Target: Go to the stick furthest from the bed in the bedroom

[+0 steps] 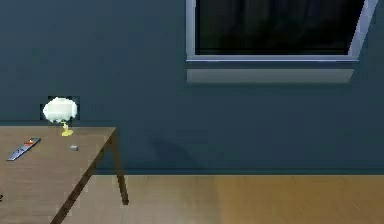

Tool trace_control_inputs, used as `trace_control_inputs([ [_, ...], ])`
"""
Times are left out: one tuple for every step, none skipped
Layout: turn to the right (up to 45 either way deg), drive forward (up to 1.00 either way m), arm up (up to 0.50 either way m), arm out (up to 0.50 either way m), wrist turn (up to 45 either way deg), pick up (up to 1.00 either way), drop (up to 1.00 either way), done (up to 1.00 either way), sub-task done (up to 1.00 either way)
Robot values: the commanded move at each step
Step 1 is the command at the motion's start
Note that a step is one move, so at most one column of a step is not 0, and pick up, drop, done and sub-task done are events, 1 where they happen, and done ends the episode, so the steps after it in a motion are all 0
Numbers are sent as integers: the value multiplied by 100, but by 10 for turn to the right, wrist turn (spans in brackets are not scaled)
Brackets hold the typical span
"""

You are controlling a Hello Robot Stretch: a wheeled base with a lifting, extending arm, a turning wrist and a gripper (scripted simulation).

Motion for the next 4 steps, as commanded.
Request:
trace_control_inputs([
  [450, 0, 0, 0, 0, 0, 0, 0, 0],
  [420, 0, 0, 0, 0, 0, 0, 0, 0],
  [0, 45, 0, 0, 0, 0, 0, 0, 0],
  [-450, 0, 0, 0, 0, 0, 0, 0, 0],
])
